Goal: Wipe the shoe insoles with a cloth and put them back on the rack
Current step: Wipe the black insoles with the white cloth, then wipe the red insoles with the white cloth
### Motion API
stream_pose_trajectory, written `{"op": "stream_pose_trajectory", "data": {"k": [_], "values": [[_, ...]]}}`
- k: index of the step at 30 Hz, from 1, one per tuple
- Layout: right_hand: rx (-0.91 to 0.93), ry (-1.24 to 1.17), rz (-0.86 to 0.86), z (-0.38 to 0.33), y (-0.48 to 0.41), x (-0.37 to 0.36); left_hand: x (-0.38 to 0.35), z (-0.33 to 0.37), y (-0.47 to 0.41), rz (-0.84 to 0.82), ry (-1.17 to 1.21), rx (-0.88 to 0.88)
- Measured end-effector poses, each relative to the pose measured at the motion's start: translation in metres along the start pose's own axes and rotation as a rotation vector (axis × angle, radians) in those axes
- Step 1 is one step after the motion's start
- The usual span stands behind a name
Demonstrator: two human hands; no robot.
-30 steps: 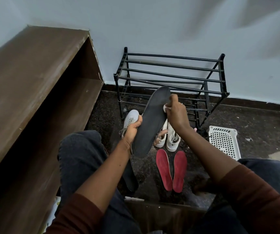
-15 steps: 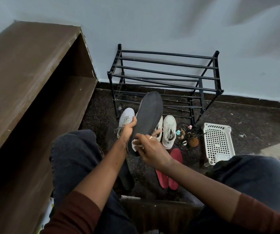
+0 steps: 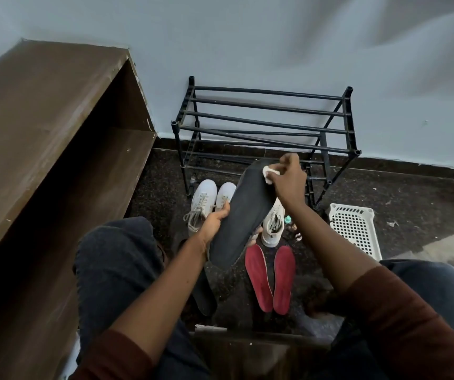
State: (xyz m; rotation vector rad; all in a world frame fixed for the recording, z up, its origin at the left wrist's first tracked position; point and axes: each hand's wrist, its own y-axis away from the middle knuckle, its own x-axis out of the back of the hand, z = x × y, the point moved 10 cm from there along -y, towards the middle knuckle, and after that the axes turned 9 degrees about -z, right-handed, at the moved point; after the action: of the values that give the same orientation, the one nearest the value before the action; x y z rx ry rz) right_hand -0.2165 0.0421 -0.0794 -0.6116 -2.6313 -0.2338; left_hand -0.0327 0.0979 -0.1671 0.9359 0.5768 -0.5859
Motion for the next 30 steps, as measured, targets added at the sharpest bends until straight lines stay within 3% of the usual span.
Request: {"op": "stream_pose_trajectory", "data": {"k": [2,7,11,16,22,30], "values": [[-0.086,-0.146,-0.016,0.021,0.004,-0.011,0.024,0.012,-0.007,0.189,-0.039,-0.129],[-0.372,-0.519,-0.298,0.090,0.057,-0.090,0.092,0.003,-0.029,0.556,-0.069,-0.228],[-0.589,-0.548,-0.420,0.158,0.088,-0.126,0.147,-0.036,-0.042,0.785,-0.274,-0.188],[-0.792,-0.385,-0.575,0.241,0.121,-0.164,0.202,-0.123,-0.059,0.884,-0.218,-0.051],[-0.825,-0.189,-0.613,0.331,0.136,-0.199,0.246,-0.211,-0.087,0.838,-0.016,0.095],[-0.775,-0.018,-0.661,0.388,0.136,-0.227,0.294,-0.230,-0.114,0.865,-0.130,0.225]]}}
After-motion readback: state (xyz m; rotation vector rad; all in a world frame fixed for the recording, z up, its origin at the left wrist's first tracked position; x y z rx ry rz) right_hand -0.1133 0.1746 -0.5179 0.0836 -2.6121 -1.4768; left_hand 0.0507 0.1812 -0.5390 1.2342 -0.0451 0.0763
